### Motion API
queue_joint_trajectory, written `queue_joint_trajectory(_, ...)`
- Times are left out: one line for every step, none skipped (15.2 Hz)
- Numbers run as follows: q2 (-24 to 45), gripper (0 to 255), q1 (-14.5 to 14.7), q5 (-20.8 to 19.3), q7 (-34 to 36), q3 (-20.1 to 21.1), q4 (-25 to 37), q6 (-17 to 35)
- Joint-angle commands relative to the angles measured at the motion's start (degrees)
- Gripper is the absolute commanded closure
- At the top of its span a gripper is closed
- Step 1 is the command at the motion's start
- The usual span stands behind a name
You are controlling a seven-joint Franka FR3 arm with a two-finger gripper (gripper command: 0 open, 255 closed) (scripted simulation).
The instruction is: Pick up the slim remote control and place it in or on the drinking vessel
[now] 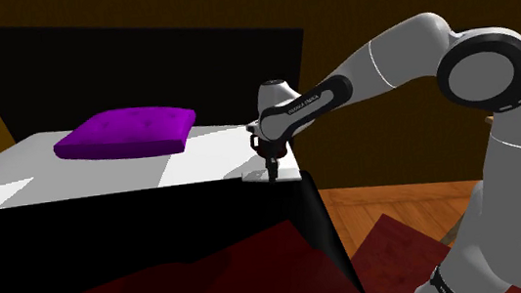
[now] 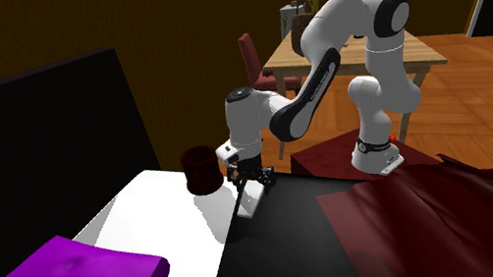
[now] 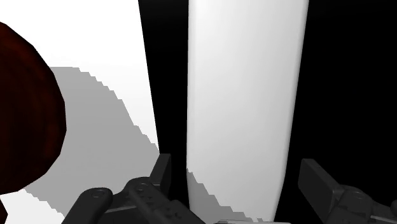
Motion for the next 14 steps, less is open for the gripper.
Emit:
queue_joint_trajectory(0.0, 0, 0.0, 0.0, 0.0, 0.0, 0.0, 0.0)
queue_joint_trajectory(0.0, 0, 0.0, 0.0, 0.0, 0.0, 0.0, 0.0)
queue_joint_trajectory(0.0, 255, 0.0, 0.0, 0.0, 0.0, 0.0, 0.0)
queue_joint_trajectory(0.0, 255, 0.0, 0.0, 0.0, 0.0, 0.0, 0.0)
queue_joint_trajectory(0.0, 255, 0.0, 0.0, 0.0, 0.0, 0.0, 0.0)
queue_joint_trajectory(0.0, 255, 0.0, 0.0, 0.0, 0.0, 0.0, 0.0)
queue_joint_trajectory(0.0, 255, 0.0, 0.0, 0.0, 0.0, 0.0, 0.0)
queue_joint_trajectory(0.0, 255, 0.0, 0.0, 0.0, 0.0, 0.0, 0.0)
queue_joint_trajectory(0.0, 255, 0.0, 0.0, 0.0, 0.0, 0.0, 0.0)
queue_joint_trajectory(0.0, 255, 0.0, 0.0, 0.0, 0.0, 0.0, 0.0)
queue_joint_trajectory(0.0, 255, 0.0, 0.0, 0.0, 0.0, 0.0, 0.0)
queue_joint_trajectory(0.0, 255, 0.0, 0.0, 0.0, 0.0, 0.0, 0.0)
queue_joint_trajectory(-0.4, 255, 0.0, -0.1, 0.1, 0.0, 0.2, -0.7)
queue_joint_trajectory(-0.9, 255, 0.0, -0.2, 0.1, -0.1, 0.5, -1.3)
